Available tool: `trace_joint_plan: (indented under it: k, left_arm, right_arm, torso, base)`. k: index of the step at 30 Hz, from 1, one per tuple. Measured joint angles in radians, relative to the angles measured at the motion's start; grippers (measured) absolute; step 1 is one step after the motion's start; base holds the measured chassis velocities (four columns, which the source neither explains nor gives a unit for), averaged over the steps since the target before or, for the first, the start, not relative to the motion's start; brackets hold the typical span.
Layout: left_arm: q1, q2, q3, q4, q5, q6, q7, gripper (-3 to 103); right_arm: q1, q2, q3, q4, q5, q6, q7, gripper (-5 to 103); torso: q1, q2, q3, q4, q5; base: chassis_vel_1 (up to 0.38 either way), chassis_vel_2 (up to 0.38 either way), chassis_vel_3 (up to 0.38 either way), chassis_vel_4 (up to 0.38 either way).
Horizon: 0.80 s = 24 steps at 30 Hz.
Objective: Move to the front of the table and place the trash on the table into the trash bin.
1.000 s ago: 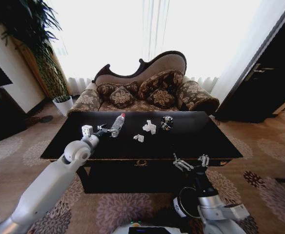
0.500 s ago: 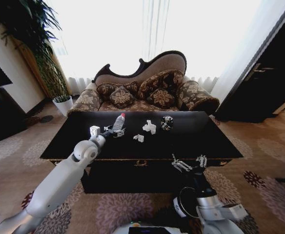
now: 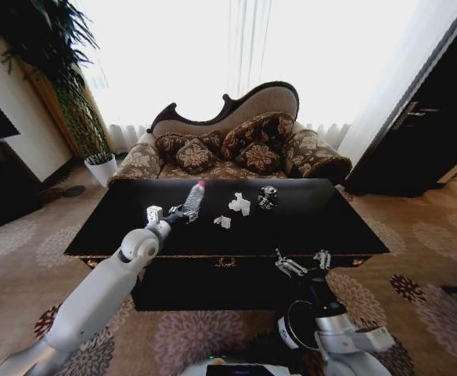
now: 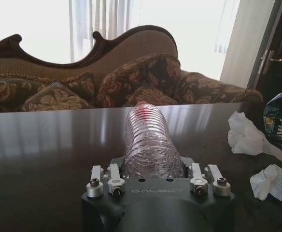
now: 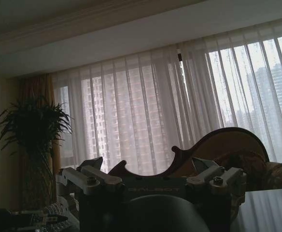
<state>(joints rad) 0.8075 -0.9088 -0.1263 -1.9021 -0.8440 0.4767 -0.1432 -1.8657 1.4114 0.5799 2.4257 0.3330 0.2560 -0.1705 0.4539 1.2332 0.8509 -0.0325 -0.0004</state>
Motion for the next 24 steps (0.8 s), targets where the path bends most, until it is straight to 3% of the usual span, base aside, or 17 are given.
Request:
trace_joint_plan:
  k: [4,6,8,10,12,13,14,16,17,19,24]
  left_arm:
    - [0.033,0.015,-0.044,-0.04,0.0,-0.008,0.006,51]
    - [0.093,0.029,-0.128,-0.095,0.027,-0.026,0.019,43]
    - [0.127,0.032,-0.172,-0.12,0.049,-0.043,0.035,43]
    - [0.211,0.042,-0.266,-0.189,0.09,-0.095,0.089,42]
    - [0.27,0.056,-0.314,-0.237,0.113,-0.147,0.144,42]
    - [0.27,0.056,-0.314,-0.237,0.113,-0.147,0.144,42]
    - [0.299,0.065,-0.333,-0.255,0.135,-0.182,0.181,42]
    - [0.388,0.094,-0.384,-0.302,0.227,-0.299,0.335,42]
    - [0.388,0.094,-0.384,-0.302,0.227,-0.299,0.335,42]
    - [0.435,0.105,-0.406,-0.345,0.273,-0.361,0.433,42]
    - [0.495,0.113,-0.414,-0.426,0.33,-0.431,0.532,42]
  right_arm:
    - [0.003,0.001,-0.007,-0.005,0.001,0.001,0.0,100]
    - [0.003,-0.001,-0.025,-0.001,0.047,-0.001,-0.001,100]
    - [0.003,-0.004,-0.034,0.006,0.078,-0.008,-0.002,100]
    - [0.008,-0.015,-0.05,0.011,0.134,-0.018,-0.013,100]
    - [0.014,-0.025,-0.055,0.004,0.164,-0.017,-0.034,100]
    - [0.014,-0.025,-0.055,0.004,0.164,-0.017,-0.034,100]
    - [0.016,-0.031,-0.06,-0.002,0.188,-0.014,-0.052,100]
    - [0.017,-0.041,-0.089,-0.006,0.283,-0.013,-0.094,100]
    - [0.017,-0.041,-0.089,-0.006,0.283,-0.013,-0.094,100]
    - [0.018,-0.038,-0.129,-0.006,0.337,-0.025,-0.098,100]
    - [0.013,-0.016,-0.193,-0.004,0.353,-0.026,-0.103,100]
  torso:
    - [0.0,0.0,0.0,-0.0001,0.0]
    - [0.0,0.0,0.0,-0.0002,0.0002]
    - [0.0,0.0,0.0,-0.0001,0.0]
    - [0.0,0.0,0.0,0.0003,0.0]
    - [0.0,0.0,0.0,0.0003,-0.0001]
    - [0.0,0.0,0.0,0.0003,-0.0001]
    - [0.0,0.0,0.0,0.0002,0.0]
    - [0.0,0.0,0.0,0.0002,0.0002]
    - [0.0,0.0,0.0,0.0002,0.0002]
    - [0.0,0.0,0.0,0.0002,0.0001]
    - [0.0,0.0,0.0,-0.0001,0.0001]
  base:
    - [0.0,0.0,0.0,0.0]
    - [0.0,0.0,0.0,0.0]
    - [0.0,0.0,0.0,0.0]
    - [0.0,0.0,0.0,0.0]
    - [0.0,0.0,0.0,0.0]
    - [0.0,0.0,0.0,0.0]
    - [0.0,0.0,0.0,0.0]
    - [0.0,0.0,0.0,0.0]
    - [0.0,0.0,0.0,0.0]
    - [0.0,0.0,0.0,0.0]
    - [0.0,0.0,0.0,0.0]
